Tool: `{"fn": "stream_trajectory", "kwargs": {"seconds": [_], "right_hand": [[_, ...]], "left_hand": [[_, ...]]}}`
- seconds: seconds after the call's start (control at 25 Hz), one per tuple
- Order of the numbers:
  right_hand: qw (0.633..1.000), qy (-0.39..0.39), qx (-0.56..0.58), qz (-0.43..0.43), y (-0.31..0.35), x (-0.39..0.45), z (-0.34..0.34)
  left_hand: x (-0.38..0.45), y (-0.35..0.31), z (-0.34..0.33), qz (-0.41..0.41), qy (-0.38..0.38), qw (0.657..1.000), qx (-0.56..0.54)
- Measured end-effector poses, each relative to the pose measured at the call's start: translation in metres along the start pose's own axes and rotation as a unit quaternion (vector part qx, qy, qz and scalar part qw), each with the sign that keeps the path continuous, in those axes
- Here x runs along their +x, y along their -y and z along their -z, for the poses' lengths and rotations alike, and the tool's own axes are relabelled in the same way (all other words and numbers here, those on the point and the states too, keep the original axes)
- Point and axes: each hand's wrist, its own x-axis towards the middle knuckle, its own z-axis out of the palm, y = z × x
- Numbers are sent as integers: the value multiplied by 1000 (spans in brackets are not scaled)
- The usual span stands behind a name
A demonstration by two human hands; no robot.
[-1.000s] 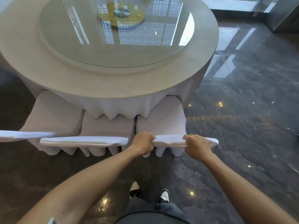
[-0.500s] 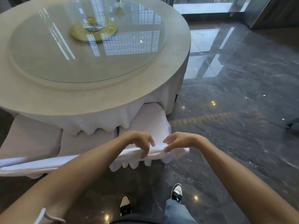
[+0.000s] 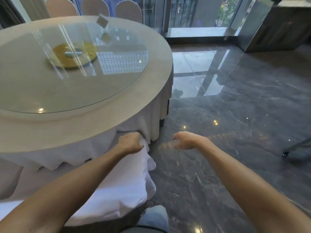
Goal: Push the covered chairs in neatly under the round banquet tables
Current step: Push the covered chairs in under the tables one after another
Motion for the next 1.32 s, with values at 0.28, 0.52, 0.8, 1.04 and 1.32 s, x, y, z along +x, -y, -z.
{"fn": "stream_trajectory", "kwargs": {"seconds": [0.28, 0.52, 0.8, 1.04, 1.32], "right_hand": [[987, -148, -43, 43, -98, 105, 100], [972, -204, -76, 91, -181, 231, 244], [952, -261, -81, 140, -253, 367, 411], [945, -253, -97, 183, -327, 544, 553], [947, -166, -139, 239, -354, 731, 740]], "left_hand": [[152, -82, 41, 20, -118, 993, 17], [330, -151, 111, 62, -125, 990, -10], [511, -210, 220, 67, -145, 987, -21], [707, -241, 297, 111, -160, 980, -28], [883, -254, 407, 201, -161, 959, -114]]}}
